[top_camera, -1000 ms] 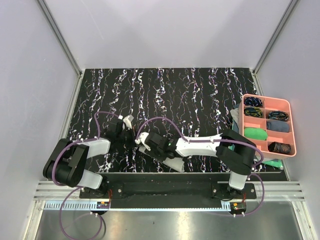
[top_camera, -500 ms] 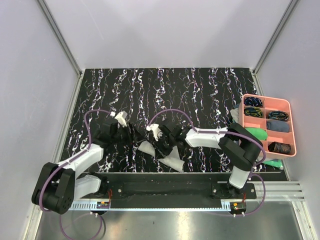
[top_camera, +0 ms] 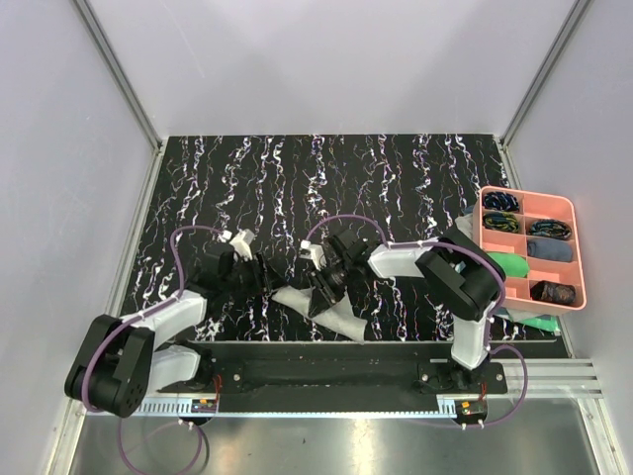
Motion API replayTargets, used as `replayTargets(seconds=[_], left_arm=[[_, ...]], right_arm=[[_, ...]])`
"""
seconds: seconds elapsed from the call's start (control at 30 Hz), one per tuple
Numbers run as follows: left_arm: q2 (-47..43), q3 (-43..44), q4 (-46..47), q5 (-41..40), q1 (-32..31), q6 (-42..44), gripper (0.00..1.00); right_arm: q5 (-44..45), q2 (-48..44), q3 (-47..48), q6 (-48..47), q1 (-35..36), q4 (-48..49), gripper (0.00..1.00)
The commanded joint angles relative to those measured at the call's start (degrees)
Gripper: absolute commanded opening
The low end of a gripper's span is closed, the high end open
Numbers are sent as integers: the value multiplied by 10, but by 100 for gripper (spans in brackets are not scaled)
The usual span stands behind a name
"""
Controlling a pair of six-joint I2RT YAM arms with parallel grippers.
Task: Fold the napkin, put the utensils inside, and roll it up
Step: Roll the napkin with the utensil
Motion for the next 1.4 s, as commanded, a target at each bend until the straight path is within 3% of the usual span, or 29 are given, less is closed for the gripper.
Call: replayTargets(seconds=[0.0,0.17,0.33,0.4,0.63,0.83,1.0,1.37], left_arm=[[25,-15,78,36,0,-10,56],[70,-18,131,56,0,-25,52],[104,-8,134,54,0,-26,5],[110,0,122,54,0,-24,0],[138,32,64,60,0,-11,0],[144,52,24,52,0,-5,0],[149,59,15,52,0,-7,0],[147,60,10,54,0,-9,0]], right_arm=[[-41,32,11,4,-11,-16,31],[-51,53,19,8,-16,-16,34],[-8,37,27,20,-17,-37,54],[9,16,38,16,-17,-67,58],[153,-85,75,-4,-7,-147,64],[340,-135,108,-22,71,-174,68],[515,-106,119,-48,155,-181,70],[555,-47,135,-53,211,-191,68]])
